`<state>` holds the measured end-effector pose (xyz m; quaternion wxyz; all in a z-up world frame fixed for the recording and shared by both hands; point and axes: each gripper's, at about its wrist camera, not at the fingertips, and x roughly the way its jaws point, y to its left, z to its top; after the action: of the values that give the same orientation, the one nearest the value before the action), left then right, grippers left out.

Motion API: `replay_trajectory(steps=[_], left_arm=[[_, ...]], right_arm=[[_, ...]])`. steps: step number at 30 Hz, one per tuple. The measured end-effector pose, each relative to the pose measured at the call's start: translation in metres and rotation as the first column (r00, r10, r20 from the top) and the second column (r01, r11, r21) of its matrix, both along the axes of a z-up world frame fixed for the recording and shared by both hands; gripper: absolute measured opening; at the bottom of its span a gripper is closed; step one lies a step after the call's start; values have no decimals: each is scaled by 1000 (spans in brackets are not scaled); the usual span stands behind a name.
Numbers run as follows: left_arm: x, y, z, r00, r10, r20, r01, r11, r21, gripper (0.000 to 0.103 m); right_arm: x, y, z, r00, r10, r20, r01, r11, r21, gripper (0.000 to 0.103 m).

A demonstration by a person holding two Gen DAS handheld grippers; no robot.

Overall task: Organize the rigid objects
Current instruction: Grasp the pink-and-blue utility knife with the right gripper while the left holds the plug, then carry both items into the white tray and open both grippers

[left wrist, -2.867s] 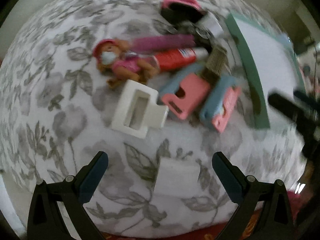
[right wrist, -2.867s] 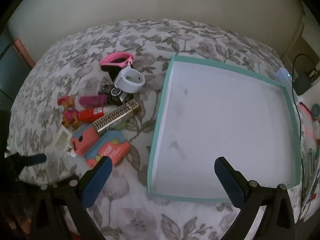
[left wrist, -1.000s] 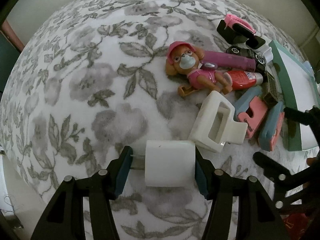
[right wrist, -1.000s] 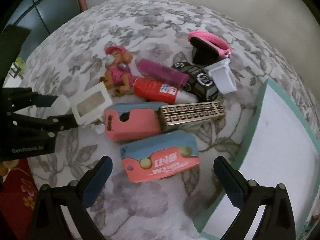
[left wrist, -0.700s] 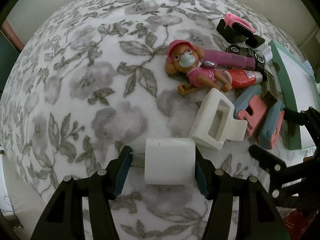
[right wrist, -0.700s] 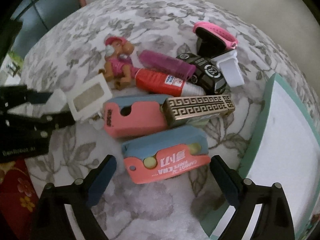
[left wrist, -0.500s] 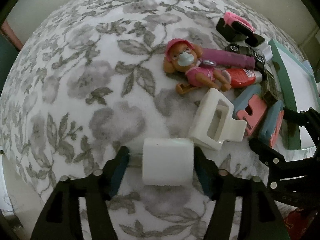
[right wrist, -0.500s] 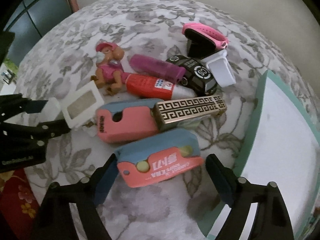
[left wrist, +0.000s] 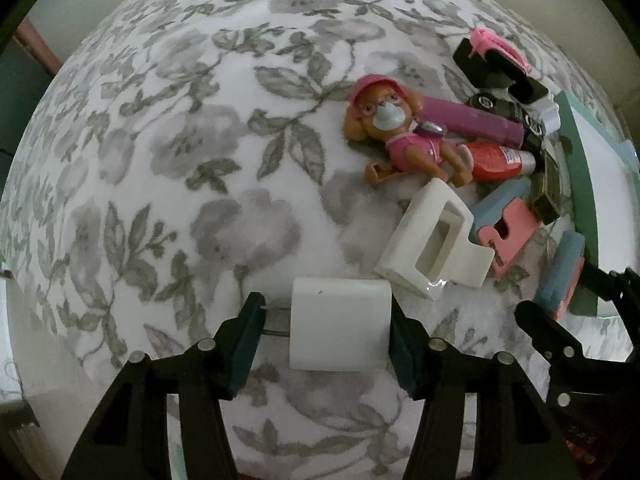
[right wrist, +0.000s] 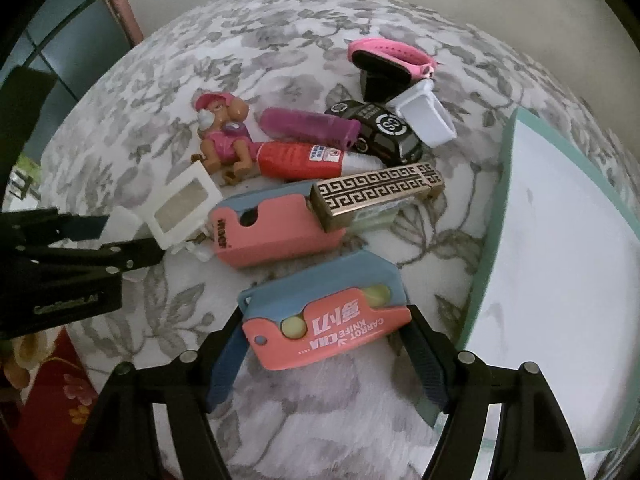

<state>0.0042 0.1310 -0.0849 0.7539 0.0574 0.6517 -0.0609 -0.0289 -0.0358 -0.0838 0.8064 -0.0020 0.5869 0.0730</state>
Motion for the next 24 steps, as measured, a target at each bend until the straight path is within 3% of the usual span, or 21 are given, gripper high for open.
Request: replay_trajectory(steps=[6, 11, 14, 24], left_arm=[[13, -3, 43, 997, 22, 76, -21, 1000, -14, 59], [23, -33, 78, 991, 17, 135, -9, 998, -59, 59], [24, -62, 84, 989, 11, 147, 6, 994, -112, 59], [19, -173, 88, 975, -128, 181, 157, 975, -157, 59]], right_arm=[[-5, -23, 23, 997, -75, 29, 73, 994, 87, 77], [-9, -40, 46, 976, -197, 88, 187, 976, 114, 77], [-9, -55, 52, 949, -294, 110, 283, 953, 108, 77], [-7, -130, 57, 825, -546, 145, 547, 836, 34, 77]])
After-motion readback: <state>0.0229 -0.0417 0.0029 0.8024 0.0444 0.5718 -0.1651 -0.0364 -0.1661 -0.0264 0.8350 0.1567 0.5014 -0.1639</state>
